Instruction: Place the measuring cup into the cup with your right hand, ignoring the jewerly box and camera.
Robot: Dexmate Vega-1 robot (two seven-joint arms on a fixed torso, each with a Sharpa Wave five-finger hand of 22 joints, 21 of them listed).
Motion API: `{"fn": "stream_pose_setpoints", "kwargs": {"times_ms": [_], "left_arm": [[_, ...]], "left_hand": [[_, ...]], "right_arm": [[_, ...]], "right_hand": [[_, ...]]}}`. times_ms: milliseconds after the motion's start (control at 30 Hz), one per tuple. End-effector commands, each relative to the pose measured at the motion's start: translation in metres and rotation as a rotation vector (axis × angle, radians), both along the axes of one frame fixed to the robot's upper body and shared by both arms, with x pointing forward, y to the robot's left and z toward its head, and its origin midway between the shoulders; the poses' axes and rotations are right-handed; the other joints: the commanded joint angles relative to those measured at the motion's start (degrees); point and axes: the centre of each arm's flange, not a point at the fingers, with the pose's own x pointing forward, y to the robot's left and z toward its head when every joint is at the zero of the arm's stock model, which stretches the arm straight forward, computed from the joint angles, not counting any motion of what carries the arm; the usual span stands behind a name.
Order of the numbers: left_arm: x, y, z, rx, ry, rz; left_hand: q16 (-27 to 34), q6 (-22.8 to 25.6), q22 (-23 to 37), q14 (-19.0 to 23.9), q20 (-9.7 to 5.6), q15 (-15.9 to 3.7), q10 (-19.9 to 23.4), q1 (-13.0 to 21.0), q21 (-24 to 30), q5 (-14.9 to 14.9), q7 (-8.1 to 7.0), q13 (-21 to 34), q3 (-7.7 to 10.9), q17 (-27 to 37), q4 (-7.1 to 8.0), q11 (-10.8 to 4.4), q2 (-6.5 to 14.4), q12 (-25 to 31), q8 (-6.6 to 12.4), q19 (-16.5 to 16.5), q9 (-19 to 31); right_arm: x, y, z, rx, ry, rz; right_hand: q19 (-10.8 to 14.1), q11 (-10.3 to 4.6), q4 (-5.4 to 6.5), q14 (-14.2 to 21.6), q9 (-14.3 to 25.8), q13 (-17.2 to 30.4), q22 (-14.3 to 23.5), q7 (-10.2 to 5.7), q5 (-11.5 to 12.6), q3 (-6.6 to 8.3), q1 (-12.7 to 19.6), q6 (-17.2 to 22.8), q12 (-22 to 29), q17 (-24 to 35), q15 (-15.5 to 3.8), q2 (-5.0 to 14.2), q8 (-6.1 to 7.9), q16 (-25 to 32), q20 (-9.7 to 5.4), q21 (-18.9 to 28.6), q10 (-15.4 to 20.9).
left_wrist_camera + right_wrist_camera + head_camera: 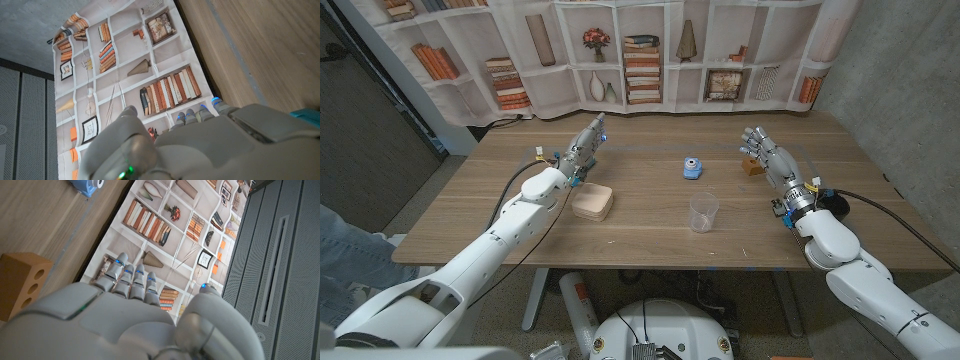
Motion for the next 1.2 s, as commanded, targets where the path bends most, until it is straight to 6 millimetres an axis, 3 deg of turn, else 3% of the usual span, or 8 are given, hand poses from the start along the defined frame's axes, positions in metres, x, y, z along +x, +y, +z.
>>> {"fn": "stream_pose_setpoints", "kwargs": {"times_ms": [33, 933, 1200], "left_arm": [[0.001, -0.008, 0.004, 0.014, 0.0, -0.007], [-0.006, -0.024, 0.006, 0.045, -0.001, -0.011], [-0.007, -0.026, 0.008, 0.053, -0.003, -0.01]], "left_hand": [[0.1, -0.5, 0.3, -4.8, 0.33, 0.31, -1.3, 0.4, -0.2, -0.3, -0.39, 0.2, -0.08, 0.2, -0.25, -0.03, 0.3, 0.3, 0.16, -7.7, 0.2], [0.1, -0.4, 0.4, -4.6, 0.3, 0.23, -1.3, 0.6, -0.5, -0.5, -0.45, 0.2, -0.14, 0.2, -0.37, 0.0, 0.5, 0.3, 0.19, -7.5, 0.2], [0.1, -0.5, 0.4, -4.6, 0.36, 0.19, -1.2, 0.6, -0.6, -0.5, -0.43, 0.2, -0.16, 0.2, -0.4, -0.06, 0.5, 0.3, 0.18, -7.5, 0.2]], "right_arm": [[-0.007, -0.003, -0.011, -0.003, 0.004, -0.011], [-0.016, -0.014, -0.041, 0.005, 0.033, -0.016], [-0.017, -0.014, -0.051, 0.023, 0.039, -0.014]], "right_hand": [[0.6, -0.05, -0.32, 0.6, 0.3, 0.1, 0.2, -0.06, 0.2, 0.09, 0.1, 0.4, 0.3, 0.1, -0.02, 0.09, 0.23, 0.4, -0.11, -0.2, 0.5], [0.9, -0.68, -0.51, 0.9, 0.3, 0.1, 0.2, -0.46, 0.3, -0.18, 0.1, 1.0, 0.4, 0.1, -0.24, 0.04, 0.34, 0.3, -0.02, -1.1, 1.2], [0.9, -0.22, -0.57, 0.8, 0.3, 0.1, 0.2, -0.52, 0.3, -0.24, 0.1, 1.1, 0.4, 0.1, -0.26, 0.05, 0.35, 0.2, -0.16, -1.4, 1.2]]}}
